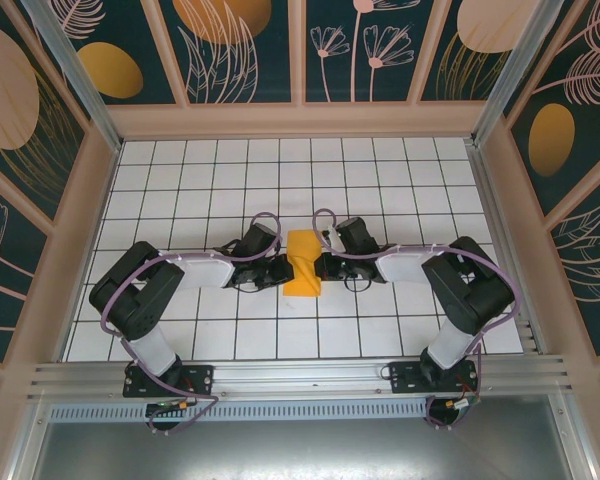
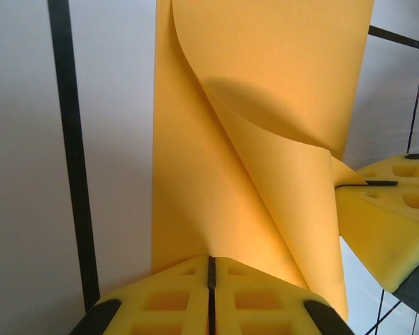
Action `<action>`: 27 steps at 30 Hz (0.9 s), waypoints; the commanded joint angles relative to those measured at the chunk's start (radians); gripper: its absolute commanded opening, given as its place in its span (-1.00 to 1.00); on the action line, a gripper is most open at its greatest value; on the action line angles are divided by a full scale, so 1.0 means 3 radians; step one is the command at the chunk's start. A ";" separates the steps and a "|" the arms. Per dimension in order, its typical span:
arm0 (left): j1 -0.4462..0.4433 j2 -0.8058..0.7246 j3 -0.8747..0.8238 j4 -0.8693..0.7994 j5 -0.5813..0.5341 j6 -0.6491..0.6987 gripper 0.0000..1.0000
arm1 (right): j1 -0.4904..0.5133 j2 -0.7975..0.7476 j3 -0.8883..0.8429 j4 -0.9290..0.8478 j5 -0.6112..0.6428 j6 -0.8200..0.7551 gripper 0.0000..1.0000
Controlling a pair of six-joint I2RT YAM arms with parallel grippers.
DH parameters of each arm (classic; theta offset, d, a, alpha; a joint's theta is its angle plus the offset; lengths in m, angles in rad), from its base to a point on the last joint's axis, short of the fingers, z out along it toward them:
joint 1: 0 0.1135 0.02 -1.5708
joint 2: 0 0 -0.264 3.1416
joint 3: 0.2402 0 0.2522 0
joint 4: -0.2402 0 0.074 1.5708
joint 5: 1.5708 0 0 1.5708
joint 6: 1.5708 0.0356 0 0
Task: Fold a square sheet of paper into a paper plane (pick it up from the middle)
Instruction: Fold the triangle a second time at the center of the table.
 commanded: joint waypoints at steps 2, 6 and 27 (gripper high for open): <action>-0.0004 0.0063 0.0020 -0.0179 -0.0100 0.0070 -0.81 | -0.0023 0.0083 0.0080 -0.0076 0.0026 -0.0083 -1.00; -0.0008 0.0049 0.0016 -0.0189 -0.0110 0.0072 -0.81 | -0.0025 0.0091 0.0073 -0.0091 0.0066 -0.0088 -1.00; -0.0007 -0.0560 -0.0108 0.0230 -0.0130 -0.0204 -0.78 | -0.0023 0.0175 0.0075 -0.0132 0.0082 -0.0084 -1.00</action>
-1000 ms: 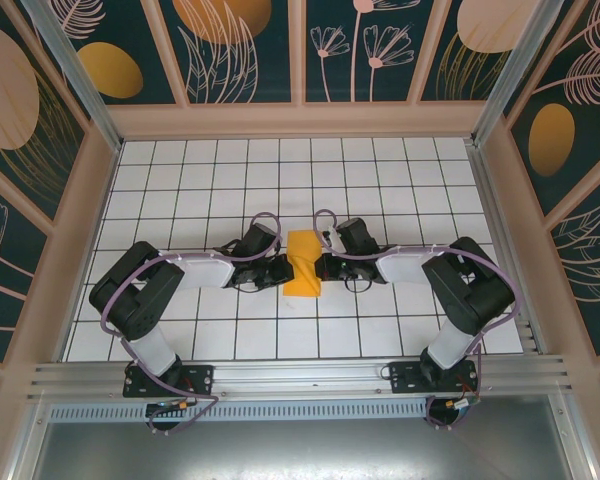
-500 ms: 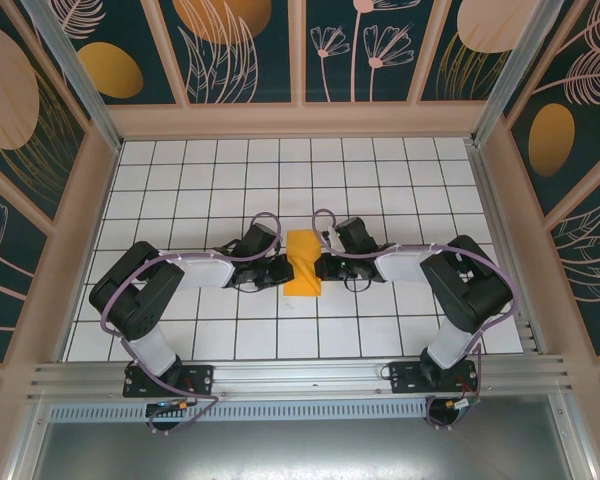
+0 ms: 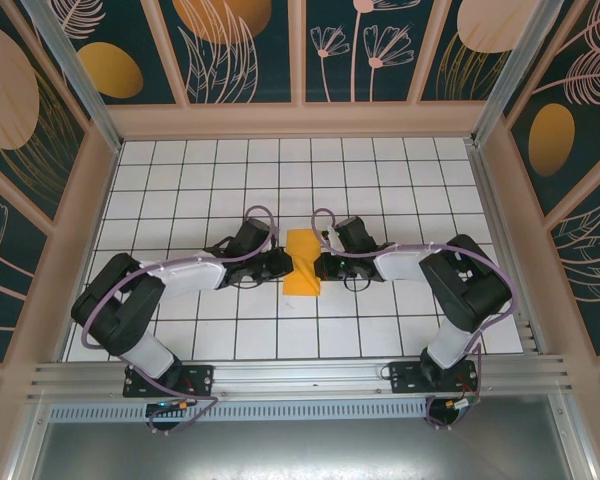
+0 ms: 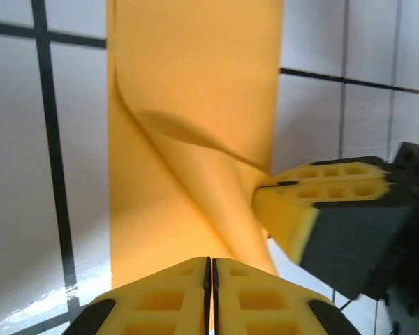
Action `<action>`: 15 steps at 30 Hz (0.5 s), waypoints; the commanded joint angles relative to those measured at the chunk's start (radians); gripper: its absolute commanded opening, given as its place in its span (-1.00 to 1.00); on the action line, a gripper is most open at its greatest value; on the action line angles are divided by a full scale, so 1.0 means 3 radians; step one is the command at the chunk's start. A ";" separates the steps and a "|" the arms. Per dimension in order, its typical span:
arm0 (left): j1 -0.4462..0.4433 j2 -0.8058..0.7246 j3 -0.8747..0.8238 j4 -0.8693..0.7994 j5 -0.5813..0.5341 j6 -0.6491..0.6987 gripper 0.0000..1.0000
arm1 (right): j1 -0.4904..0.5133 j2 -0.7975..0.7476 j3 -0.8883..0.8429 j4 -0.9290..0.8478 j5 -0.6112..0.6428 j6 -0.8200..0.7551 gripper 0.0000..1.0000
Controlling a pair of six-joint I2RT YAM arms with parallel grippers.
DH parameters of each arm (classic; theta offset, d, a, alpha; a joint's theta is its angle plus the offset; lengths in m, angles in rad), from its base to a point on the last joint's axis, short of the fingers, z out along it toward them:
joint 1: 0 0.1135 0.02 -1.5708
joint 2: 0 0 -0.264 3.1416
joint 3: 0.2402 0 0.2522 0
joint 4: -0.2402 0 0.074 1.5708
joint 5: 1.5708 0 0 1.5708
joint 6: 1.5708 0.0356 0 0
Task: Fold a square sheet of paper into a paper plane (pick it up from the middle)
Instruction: Fold the triangle a second time at the center of the table.
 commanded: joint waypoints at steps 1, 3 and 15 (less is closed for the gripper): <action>-0.0008 -0.0135 -0.0085 0.0308 -0.0041 -0.0215 -0.78 | -0.0022 0.0115 0.0038 -0.0080 0.0072 -0.0082 -1.00; -0.0005 -0.0137 -0.0122 0.0518 -0.0037 -0.0350 -0.77 | -0.0023 0.0133 0.0043 -0.0077 0.0060 -0.0079 -1.00; -0.0006 0.0256 -0.0184 0.1332 0.0124 -0.0860 -0.56 | -0.0024 0.0098 -0.0014 0.0000 -0.0043 -0.0010 -1.00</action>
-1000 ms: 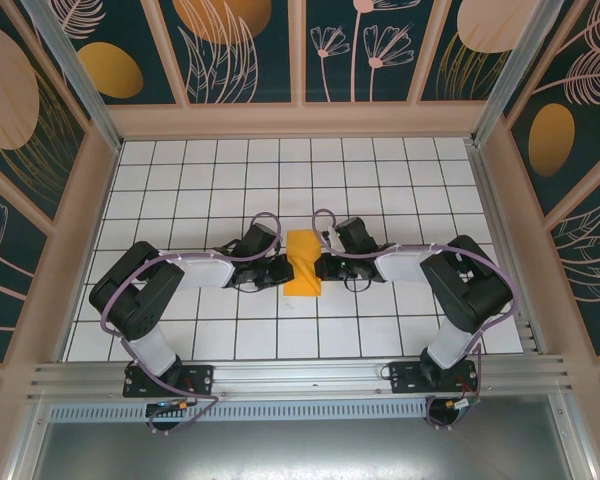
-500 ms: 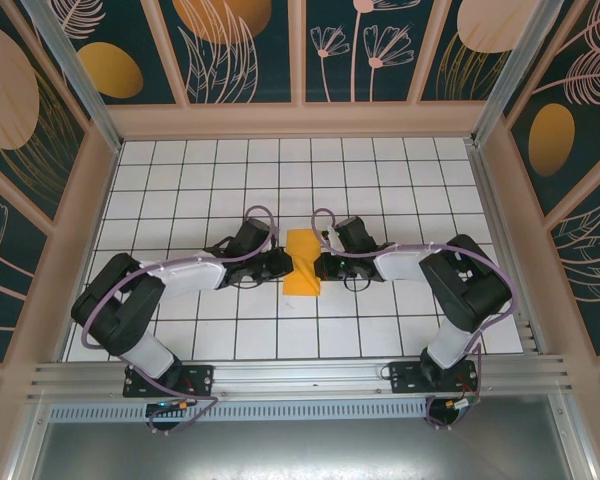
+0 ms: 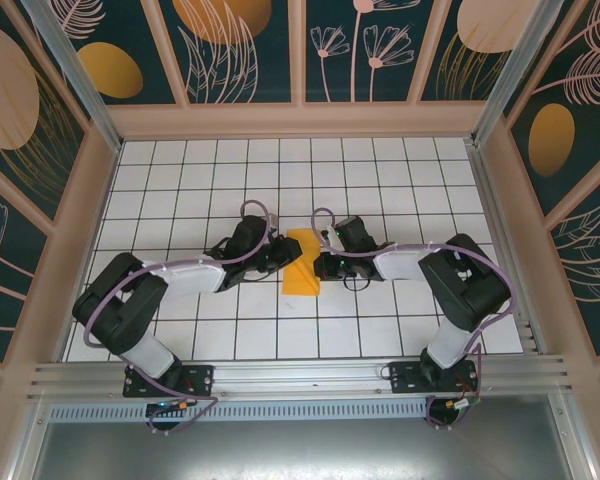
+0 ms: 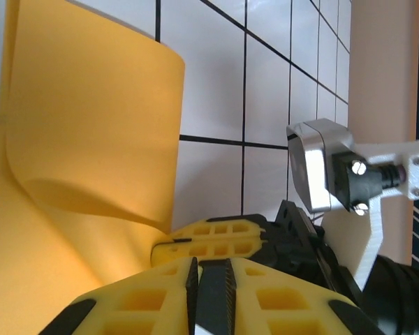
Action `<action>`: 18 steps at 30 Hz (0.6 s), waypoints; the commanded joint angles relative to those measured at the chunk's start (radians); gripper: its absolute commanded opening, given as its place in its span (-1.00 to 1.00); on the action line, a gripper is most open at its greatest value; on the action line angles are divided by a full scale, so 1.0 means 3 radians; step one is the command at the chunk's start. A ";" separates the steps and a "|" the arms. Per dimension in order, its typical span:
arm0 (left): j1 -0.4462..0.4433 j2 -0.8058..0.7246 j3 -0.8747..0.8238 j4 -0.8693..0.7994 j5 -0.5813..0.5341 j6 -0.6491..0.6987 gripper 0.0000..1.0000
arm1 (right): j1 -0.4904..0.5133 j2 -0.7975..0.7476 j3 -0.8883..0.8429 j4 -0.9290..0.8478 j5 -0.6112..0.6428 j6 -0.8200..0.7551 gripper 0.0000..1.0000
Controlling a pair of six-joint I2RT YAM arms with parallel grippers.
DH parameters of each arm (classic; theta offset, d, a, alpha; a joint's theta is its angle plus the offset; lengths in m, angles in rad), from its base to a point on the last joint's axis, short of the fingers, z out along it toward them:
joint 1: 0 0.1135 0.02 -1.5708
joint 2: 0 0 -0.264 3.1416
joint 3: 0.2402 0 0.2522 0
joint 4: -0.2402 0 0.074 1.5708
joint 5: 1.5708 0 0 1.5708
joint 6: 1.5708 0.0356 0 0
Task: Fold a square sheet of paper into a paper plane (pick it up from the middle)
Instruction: Fold the triangle a second time at the center of the table.
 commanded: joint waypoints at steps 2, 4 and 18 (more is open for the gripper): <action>-0.0005 0.0186 -0.0056 0.0378 0.0102 -0.0208 -0.55 | -0.0018 0.0069 -0.0038 -0.0012 -0.0011 -0.0009 -1.00; -0.0007 0.0250 -0.0041 0.0373 0.0108 -0.0209 -0.54 | -0.0017 0.0055 -0.0043 0.0002 -0.0023 0.0001 -1.00; -0.0006 0.0502 0.0035 0.0289 0.0024 -0.0212 -0.55 | -0.0245 -0.0289 -0.0243 0.0386 -0.0545 0.0310 -0.66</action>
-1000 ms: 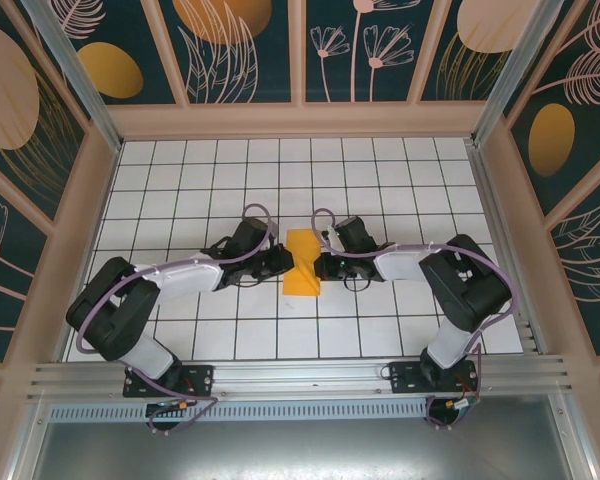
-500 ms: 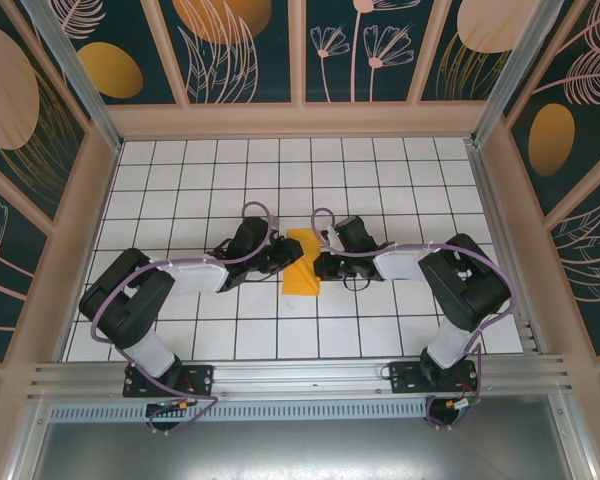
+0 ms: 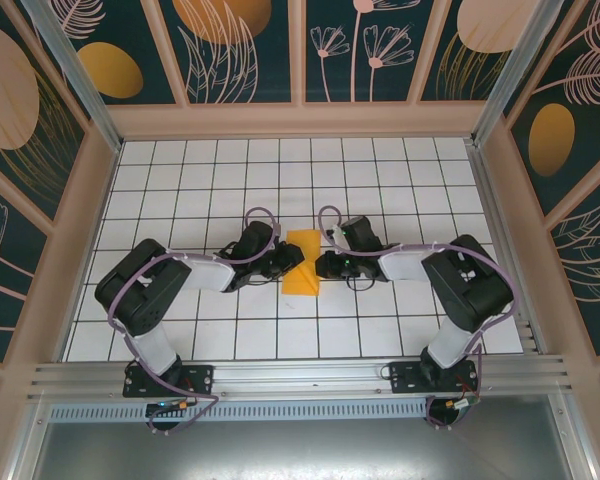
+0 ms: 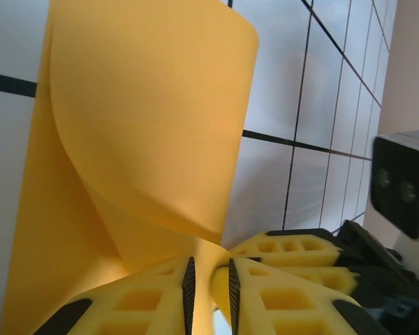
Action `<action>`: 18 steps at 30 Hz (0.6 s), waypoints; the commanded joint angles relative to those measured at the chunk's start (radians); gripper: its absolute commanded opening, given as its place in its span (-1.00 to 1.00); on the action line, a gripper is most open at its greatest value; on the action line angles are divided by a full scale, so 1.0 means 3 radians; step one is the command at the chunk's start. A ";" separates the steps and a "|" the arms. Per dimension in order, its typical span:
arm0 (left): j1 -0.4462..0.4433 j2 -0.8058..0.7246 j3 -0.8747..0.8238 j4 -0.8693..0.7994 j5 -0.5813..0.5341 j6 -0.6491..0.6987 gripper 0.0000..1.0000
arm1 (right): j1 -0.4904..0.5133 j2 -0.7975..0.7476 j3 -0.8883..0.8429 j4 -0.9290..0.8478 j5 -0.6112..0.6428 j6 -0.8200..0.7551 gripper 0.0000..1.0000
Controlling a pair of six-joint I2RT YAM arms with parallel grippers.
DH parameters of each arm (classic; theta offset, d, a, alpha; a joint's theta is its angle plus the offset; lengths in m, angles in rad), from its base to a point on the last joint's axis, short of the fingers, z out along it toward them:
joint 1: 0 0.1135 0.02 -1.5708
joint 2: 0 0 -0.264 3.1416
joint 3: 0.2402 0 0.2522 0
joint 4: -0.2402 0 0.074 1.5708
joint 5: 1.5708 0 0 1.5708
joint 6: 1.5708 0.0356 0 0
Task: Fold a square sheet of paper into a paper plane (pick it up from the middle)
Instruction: Fold the triangle a second time at the center of the table.
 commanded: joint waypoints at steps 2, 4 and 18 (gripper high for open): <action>-0.0005 0.0042 0.0054 0.0023 -0.0030 -0.0031 -0.55 | -0.0083 -0.0230 -0.0148 0.0299 -0.0357 0.0179 -0.56; -0.0006 0.0031 0.0058 0.0009 -0.0046 -0.0022 -0.55 | -0.0085 -0.0262 -0.0220 0.0371 -0.0406 0.0209 -0.52; -0.0006 0.0012 0.0066 -0.0009 -0.0051 -0.0022 -0.57 | -0.0178 -0.0292 -0.0496 0.0815 -0.0584 0.0464 -0.58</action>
